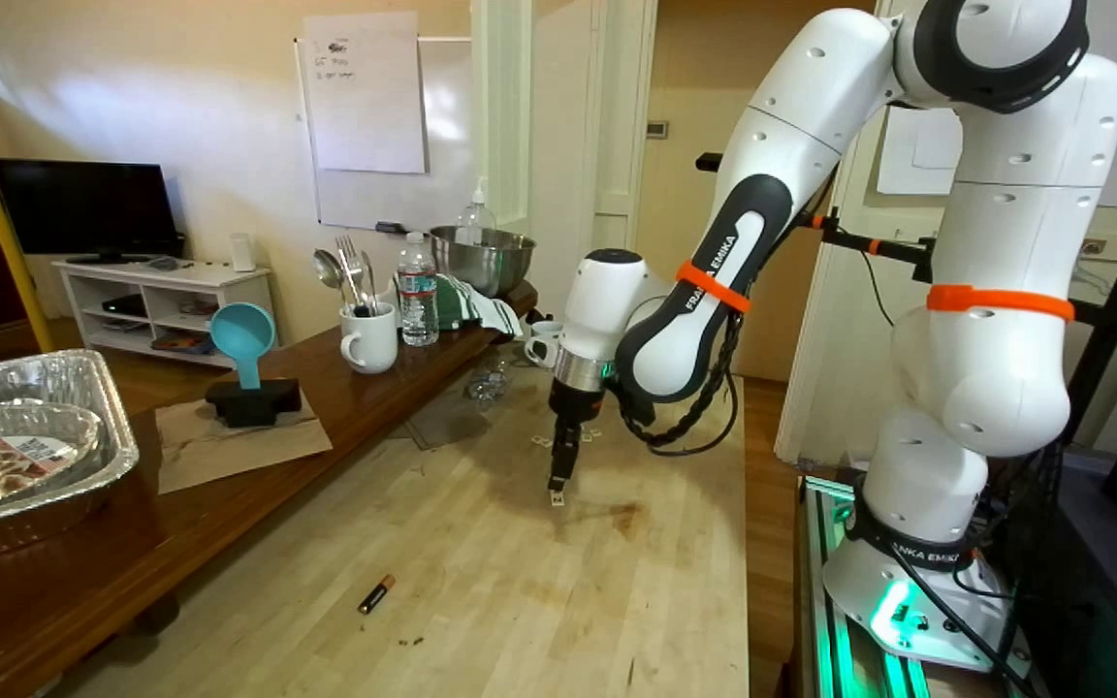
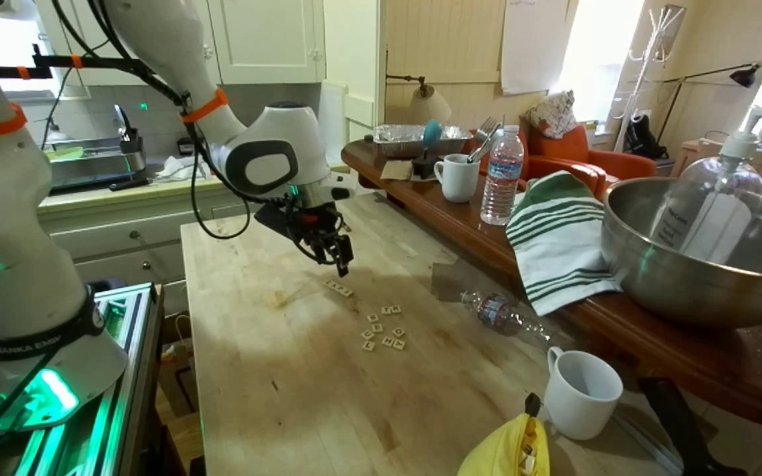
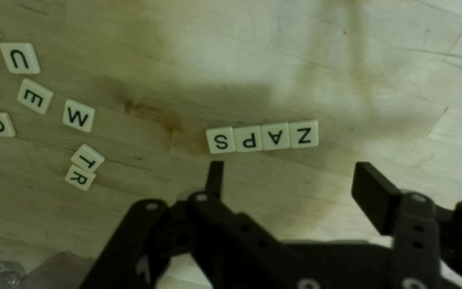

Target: Align the blocks on the table

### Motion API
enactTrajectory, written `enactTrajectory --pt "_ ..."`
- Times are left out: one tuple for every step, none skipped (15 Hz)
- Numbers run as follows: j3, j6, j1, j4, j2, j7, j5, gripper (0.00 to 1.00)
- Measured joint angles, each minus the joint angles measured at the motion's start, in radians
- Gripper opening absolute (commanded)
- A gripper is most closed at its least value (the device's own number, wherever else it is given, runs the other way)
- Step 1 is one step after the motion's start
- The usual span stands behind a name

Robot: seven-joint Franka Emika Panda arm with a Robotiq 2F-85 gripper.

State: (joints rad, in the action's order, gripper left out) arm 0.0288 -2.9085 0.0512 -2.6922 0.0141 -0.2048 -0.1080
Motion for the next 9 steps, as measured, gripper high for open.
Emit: enactTrajectory --pt "-0.001 0.008 -0.002 0.001 -0.005 -0.016 0.000 1.00" --pt "-0.002 0.012 -0.004 0.001 -0.011 -0.029 0.000 1.00" --pt "-0.003 0.013 -0.007 0.001 -0.016 -0.041 0.000 1.00" --pt "-0.005 0.015 -0.009 0.001 -0.021 -0.052 0.000 1.00" --pt "-0.006 0.015 -0.012 0.001 -0.026 -0.061 0.000 1.00" --pt "-0.008 0.016 -0.013 0.001 -0.029 -0.072 0.000 1.00" --pt "-0.009 0.017 -0.015 0.001 -0.031 -0.079 0.000 1.00" --pt "-0.010 0.018 -0.016 0.001 -0.033 -0.084 0.000 1.00" --pt "-0.010 0.018 -0.016 0.001 -0.035 -0.087 0.000 1.00"
